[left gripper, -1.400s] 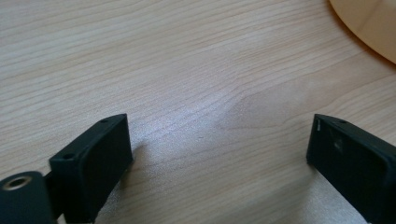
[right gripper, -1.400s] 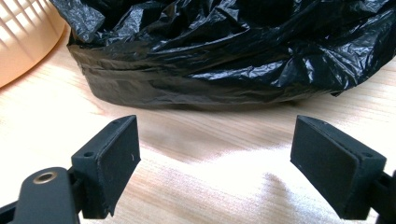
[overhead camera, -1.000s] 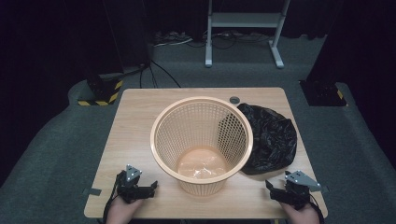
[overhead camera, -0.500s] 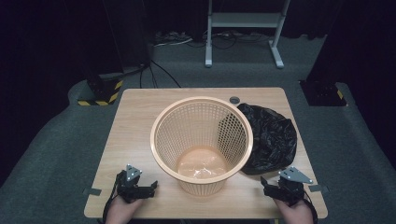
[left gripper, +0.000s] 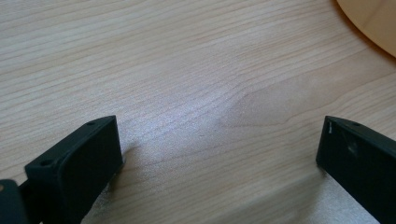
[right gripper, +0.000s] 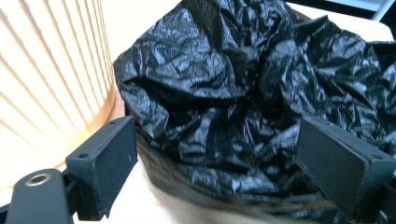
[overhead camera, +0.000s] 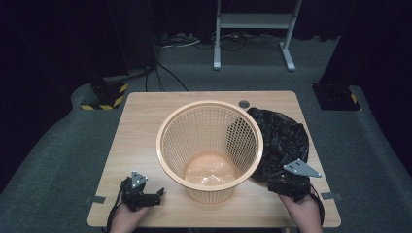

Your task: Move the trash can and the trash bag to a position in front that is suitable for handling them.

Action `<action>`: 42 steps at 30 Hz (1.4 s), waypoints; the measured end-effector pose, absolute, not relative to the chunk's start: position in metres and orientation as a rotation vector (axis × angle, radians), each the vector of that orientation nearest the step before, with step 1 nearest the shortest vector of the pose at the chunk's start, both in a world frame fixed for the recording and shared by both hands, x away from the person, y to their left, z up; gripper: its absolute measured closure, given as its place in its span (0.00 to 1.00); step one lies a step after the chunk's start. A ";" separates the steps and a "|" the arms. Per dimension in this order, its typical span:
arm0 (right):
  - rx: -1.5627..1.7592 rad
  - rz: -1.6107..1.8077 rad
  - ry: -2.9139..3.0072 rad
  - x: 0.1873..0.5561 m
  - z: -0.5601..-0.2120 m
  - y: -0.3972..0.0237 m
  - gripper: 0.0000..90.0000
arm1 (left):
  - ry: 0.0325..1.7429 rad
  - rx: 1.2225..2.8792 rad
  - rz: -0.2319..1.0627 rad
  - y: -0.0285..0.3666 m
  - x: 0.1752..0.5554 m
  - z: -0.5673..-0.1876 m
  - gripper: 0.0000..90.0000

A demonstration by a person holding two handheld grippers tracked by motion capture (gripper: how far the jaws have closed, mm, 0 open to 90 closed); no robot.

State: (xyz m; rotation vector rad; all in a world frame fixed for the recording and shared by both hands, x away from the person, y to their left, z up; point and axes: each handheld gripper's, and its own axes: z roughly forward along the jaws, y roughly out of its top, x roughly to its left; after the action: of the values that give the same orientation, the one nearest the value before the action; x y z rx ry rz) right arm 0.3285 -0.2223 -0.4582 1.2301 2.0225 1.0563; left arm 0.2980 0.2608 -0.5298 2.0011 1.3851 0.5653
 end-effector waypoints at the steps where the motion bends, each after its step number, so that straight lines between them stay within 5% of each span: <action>1: 1.248 1.077 2.017 0.332 -0.456 -0.221 0.14 | 1.385 2.001 0.565 0.261 0.298 -0.530 0.00; 21: 1.370 1.005 1.981 0.411 -0.433 -0.187 0.15 | 1.386 2.001 0.565 0.261 0.298 -0.530 0.00; 42: 1.464 0.818 2.085 0.429 -0.482 -0.203 0.21 | 1.385 1.997 0.566 0.261 0.298 -0.530 0.01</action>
State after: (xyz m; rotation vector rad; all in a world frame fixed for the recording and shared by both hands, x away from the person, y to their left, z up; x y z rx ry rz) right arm 0.4291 -0.2034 -0.4819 1.4636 2.0846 0.8179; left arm 0.2983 0.2610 -0.5299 1.9967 1.3851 0.5662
